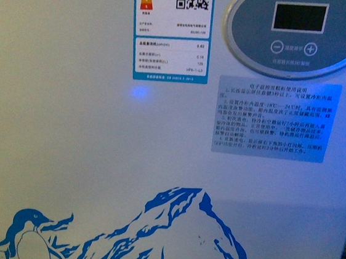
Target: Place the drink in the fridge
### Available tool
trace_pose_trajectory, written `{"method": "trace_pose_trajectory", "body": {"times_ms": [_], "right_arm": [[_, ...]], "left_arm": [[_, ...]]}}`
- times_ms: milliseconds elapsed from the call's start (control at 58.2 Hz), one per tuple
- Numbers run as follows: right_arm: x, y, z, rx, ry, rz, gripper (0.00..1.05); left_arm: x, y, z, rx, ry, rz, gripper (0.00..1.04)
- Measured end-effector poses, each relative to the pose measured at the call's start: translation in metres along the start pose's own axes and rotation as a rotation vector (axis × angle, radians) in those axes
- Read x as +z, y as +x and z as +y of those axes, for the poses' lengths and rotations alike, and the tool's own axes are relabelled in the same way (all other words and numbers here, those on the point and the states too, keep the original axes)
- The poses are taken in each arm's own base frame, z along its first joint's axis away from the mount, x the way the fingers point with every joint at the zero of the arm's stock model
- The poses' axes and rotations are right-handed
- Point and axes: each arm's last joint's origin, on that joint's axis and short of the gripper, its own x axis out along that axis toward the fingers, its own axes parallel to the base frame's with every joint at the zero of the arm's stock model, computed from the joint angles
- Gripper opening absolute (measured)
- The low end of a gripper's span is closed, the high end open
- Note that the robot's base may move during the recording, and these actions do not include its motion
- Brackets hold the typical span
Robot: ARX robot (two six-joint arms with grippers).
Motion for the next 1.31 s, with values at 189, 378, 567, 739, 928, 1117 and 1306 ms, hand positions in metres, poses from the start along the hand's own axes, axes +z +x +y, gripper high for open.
{"method": "trace_pose_trajectory", "body": {"times_ms": [189,378,567,739,928,1117,1306], "right_arm": [[0.015,0.049,0.009,-0.110,0.008,0.013,0.97],[0.014,0.096,0.001,-0.221,0.024,0.078,0.97],[0.010,0.136,-0.010,-0.287,0.053,0.124,0.97],[0.004,0.160,-0.012,-0.286,0.079,0.130,0.97],[-0.004,0.180,-0.004,-0.262,0.086,0.152,0.97],[-0.002,0.195,0.010,-0.242,0.097,0.134,0.97],[-0.006,0.206,0.010,-0.265,0.100,0.158,0.97]], "left_arm": [[0.000,0.000,0.000,0.000,0.000,0.000,0.97],[0.000,0.000,0.000,0.000,0.000,0.000,0.97],[0.000,0.000,0.000,0.000,0.000,0.000,0.97],[0.000,0.000,0.000,0.000,0.000,0.000,0.97],[0.000,0.000,0.000,0.000,0.000,0.000,0.97],[0.000,0.000,0.000,0.000,0.000,0.000,0.97],[0.000,0.000,0.000,0.000,0.000,0.000,0.97]]}}
